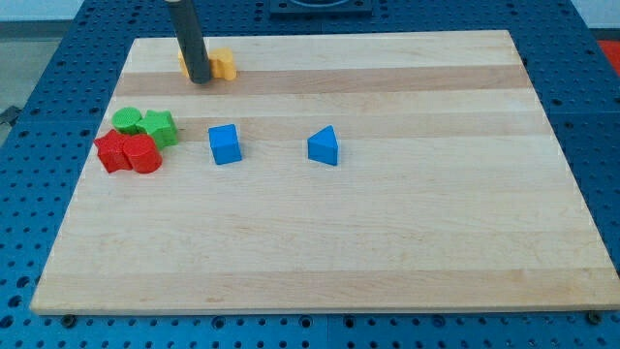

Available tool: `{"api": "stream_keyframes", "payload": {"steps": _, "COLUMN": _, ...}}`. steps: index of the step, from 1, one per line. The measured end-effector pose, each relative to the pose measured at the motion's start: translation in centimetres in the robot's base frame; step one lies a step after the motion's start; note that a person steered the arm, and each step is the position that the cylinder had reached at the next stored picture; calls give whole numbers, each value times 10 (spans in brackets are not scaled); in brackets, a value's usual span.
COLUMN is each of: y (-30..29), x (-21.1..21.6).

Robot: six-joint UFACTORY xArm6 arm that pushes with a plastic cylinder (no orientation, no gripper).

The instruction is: Move the yellow hexagon along with yellow heart vertically above the green blocks

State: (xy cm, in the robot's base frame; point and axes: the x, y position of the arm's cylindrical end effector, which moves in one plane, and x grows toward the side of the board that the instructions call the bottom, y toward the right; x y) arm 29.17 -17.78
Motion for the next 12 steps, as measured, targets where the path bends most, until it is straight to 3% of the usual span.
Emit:
{"api": "stream_keyframes", "payload": {"steps": 2, "y": 41, "x": 26}}
{"api": "stream_keyframes", "payload": {"steps": 4, "y": 102, "x": -8}}
{"api": "stream_keyframes", "payload": {"steps": 9, "y": 29, "x": -27}}
{"api": "stream_keyframes", "payload": {"steps": 12, "y": -7, "x": -66}}
